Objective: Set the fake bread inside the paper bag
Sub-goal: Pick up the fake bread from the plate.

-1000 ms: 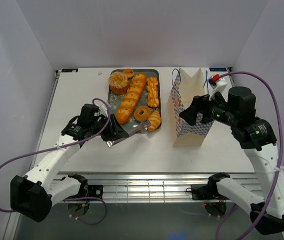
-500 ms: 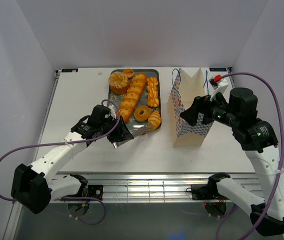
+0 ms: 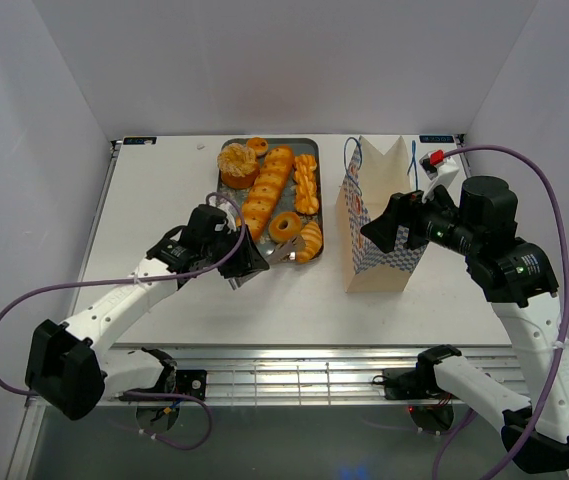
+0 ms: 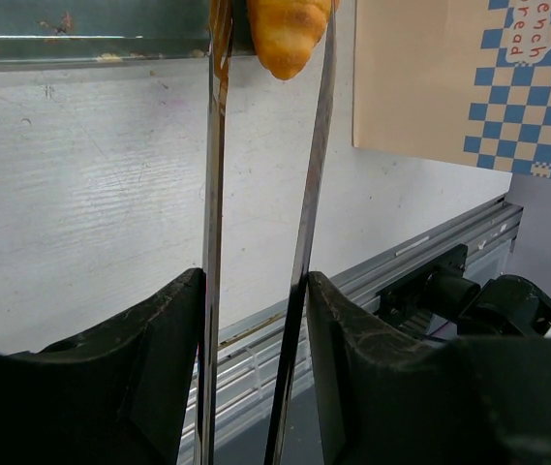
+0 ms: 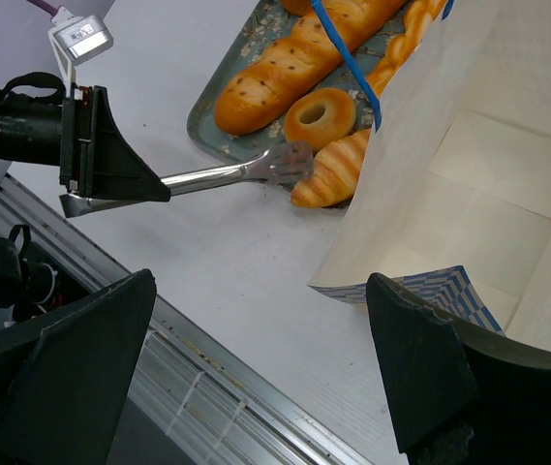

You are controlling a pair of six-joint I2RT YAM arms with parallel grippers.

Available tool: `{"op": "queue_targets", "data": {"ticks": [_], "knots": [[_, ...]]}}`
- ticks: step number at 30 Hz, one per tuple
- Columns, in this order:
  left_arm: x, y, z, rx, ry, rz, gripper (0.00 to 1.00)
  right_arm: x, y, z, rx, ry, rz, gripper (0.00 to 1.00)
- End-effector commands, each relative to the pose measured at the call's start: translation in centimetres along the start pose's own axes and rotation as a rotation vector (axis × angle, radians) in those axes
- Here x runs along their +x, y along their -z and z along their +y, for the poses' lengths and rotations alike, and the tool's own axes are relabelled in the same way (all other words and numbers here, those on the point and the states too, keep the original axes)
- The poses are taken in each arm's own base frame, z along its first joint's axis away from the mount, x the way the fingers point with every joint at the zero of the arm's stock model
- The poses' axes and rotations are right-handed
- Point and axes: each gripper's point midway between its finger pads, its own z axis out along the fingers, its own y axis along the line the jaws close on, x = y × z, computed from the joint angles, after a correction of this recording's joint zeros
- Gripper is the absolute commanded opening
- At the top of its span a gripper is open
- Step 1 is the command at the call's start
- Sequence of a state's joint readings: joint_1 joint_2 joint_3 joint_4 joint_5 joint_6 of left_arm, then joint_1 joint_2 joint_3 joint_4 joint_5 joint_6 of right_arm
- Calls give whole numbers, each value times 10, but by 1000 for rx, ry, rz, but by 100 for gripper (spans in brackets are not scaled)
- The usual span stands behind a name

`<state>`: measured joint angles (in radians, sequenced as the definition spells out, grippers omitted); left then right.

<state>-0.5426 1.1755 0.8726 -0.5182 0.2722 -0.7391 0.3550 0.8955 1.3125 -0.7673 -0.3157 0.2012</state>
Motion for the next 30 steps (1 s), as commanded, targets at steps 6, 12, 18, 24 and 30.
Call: {"op": "queue_targets", "data": {"ticks": [6, 12, 18, 24, 30], "knots": [[-2, -15, -14, 22, -64, 3, 57, -3, 4, 1, 3, 11, -21, 95], [-1, -23, -20, 39, -80, 6, 57, -4, 4, 0, 10, 11, -23, 95], [-2, -22, -26, 62, -91, -1, 57, -5, 5, 1, 12, 12, -29, 95], [0, -23, -30, 96, -103, 3, 57, -7, 6, 1, 14, 8, -35, 95], [3, -30, -30, 111, -93, 15, 50, -9, 7, 3, 10, 2, -39, 95]]}}
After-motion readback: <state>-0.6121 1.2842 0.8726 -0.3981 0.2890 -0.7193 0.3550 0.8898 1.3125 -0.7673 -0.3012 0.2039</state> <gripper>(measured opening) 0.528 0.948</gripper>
